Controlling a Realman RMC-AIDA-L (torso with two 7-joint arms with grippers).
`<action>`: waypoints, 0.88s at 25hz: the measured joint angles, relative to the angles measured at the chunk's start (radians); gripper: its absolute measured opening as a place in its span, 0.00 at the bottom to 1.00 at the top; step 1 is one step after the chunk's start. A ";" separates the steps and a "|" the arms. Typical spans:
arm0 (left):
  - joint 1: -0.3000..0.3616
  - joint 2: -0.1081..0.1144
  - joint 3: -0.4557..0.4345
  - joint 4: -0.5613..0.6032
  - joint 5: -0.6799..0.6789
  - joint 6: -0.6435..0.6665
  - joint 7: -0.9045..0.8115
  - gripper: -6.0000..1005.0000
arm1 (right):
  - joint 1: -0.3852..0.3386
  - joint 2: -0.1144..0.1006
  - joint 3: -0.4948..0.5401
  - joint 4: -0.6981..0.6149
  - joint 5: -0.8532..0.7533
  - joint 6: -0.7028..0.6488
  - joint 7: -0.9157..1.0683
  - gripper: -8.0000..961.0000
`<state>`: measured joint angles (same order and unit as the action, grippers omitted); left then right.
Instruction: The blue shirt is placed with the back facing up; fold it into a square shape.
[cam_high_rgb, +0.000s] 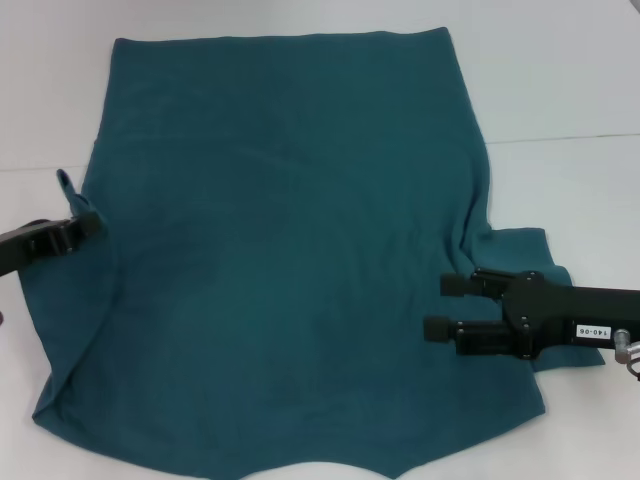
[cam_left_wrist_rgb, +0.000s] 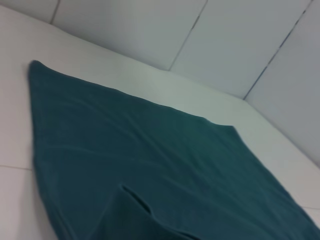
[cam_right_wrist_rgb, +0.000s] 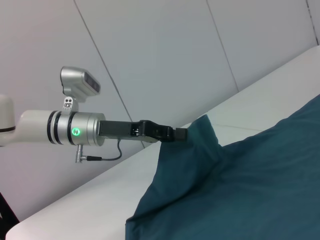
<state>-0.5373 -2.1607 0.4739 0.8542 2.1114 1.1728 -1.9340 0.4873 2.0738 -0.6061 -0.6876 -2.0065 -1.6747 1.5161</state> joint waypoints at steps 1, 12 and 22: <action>-0.001 -0.001 0.000 -0.006 -0.005 -0.001 0.002 0.10 | 0.000 0.000 0.000 0.000 0.000 0.000 0.000 0.95; -0.013 0.000 0.002 -0.185 -0.127 0.013 0.095 0.13 | -0.002 0.000 0.004 0.000 0.001 -0.003 0.008 0.95; 0.023 0.000 -0.008 -0.161 -0.175 0.042 0.139 0.32 | -0.008 -0.004 0.009 0.000 0.004 -0.002 0.009 0.95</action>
<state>-0.5145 -2.1603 0.4655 0.6928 1.9364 1.2145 -1.7952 0.4791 2.0699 -0.5969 -0.6872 -2.0025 -1.6763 1.5251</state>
